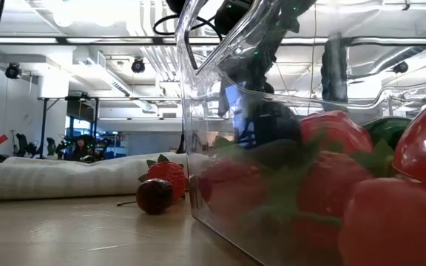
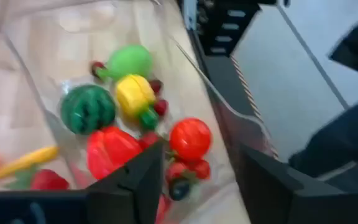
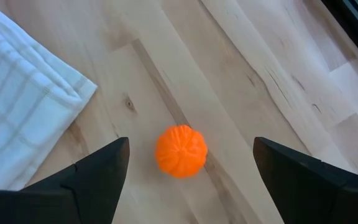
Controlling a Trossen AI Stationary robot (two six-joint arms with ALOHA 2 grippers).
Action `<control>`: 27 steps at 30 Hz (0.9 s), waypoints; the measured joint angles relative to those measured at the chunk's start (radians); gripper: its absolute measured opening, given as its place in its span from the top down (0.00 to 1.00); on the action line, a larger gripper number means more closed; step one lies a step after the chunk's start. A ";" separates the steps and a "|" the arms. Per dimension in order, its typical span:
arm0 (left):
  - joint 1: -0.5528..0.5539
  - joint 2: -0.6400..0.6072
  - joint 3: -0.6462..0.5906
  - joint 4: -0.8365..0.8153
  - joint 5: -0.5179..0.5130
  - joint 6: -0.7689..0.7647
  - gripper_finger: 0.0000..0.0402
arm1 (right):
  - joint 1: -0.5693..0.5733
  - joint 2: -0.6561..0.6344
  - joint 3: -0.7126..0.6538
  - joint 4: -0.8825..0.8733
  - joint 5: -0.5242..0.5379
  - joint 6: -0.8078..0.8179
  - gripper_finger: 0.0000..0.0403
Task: Pick and placing Produce into tupperware
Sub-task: Put the pumpkin into the transparent bin
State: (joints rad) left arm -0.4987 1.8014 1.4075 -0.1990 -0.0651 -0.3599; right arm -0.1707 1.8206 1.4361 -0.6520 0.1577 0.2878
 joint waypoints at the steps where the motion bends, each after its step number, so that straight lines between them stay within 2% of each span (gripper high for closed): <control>1: 0.002 -0.005 0.001 -0.005 -0.017 0.000 0.55 | 0.000 0.000 0.000 0.004 0.000 0.000 0.17; 6: 0.007 -0.077 -0.007 -0.110 -0.130 -0.021 0.48 | 0.000 0.000 0.000 0.009 -0.001 0.000 0.17; 11: 0.020 -0.170 -0.008 -0.371 -0.179 -0.163 0.48 | 0.000 0.000 0.000 0.015 0.000 0.000 0.17; 15: 0.023 -0.256 -0.015 -0.559 -0.285 -0.212 0.48 | 0.000 0.000 0.000 0.019 0.000 0.000 0.17; 20: 0.026 -0.366 -0.064 -0.640 -0.378 -0.234 0.48 | 0.000 0.000 0.000 0.041 0.000 0.000 0.17; 27: 0.029 -0.538 -0.235 -0.671 -0.538 -0.238 0.48 | 0.000 0.000 0.000 0.070 0.000 0.000 0.17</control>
State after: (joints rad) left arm -0.4697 1.2629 1.1720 -0.8700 -0.6028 -0.5979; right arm -0.1707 1.8206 1.4361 -0.5819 0.1573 0.2878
